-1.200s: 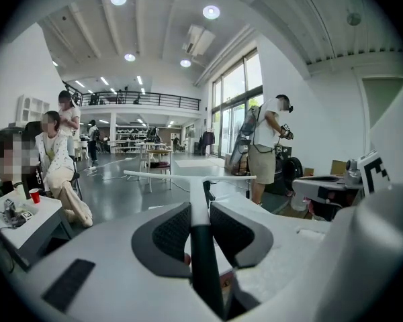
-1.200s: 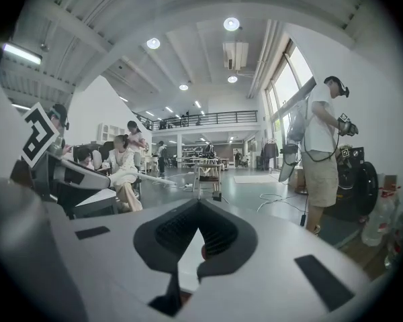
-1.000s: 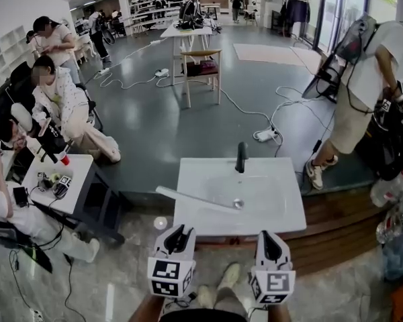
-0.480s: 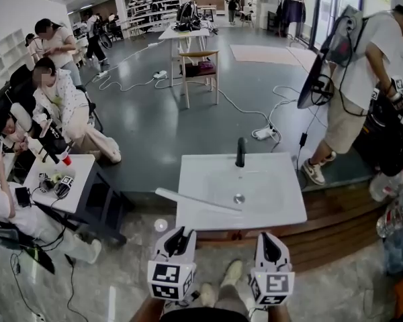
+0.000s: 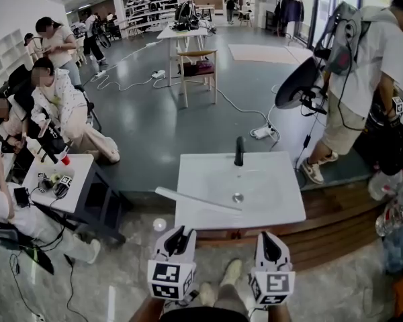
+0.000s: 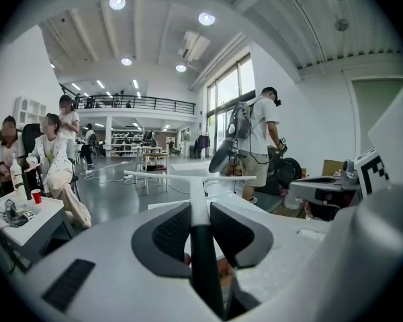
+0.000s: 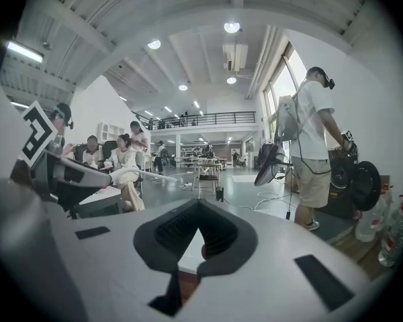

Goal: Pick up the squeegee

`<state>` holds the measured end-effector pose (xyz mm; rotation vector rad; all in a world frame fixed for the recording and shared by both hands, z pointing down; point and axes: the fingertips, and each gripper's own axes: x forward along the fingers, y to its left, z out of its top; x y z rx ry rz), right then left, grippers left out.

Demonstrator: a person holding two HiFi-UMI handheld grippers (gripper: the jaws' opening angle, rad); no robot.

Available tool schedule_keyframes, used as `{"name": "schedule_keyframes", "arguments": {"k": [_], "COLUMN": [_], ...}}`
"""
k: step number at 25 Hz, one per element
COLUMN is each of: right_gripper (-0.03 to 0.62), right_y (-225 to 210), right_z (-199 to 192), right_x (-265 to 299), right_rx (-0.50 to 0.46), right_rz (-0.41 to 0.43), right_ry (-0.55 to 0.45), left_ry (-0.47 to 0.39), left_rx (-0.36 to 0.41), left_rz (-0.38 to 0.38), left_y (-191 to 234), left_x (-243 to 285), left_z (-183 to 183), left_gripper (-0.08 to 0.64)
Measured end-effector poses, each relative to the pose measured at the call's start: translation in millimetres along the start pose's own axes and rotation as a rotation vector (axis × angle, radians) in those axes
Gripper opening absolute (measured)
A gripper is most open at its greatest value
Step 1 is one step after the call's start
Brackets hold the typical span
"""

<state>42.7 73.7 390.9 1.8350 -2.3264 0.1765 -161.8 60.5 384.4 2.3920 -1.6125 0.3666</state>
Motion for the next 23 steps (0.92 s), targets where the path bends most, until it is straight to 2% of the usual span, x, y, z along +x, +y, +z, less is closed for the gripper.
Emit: {"name": "schedule_keyframes", "arguments": {"k": [23], "right_gripper": [-0.003], "right_y": [5.5], "right_z": [8.4], "right_x": [5.4], "right_rx": [0.0], "right_rz": [-0.002], "right_ry": [-0.016], "left_ry": [-0.001], "left_rx": [0.005], "left_rz": [-0.019], "left_y": [2.7], "left_x": [3.1], "left_z": [1.8], "left_gripper": [0.092]}}
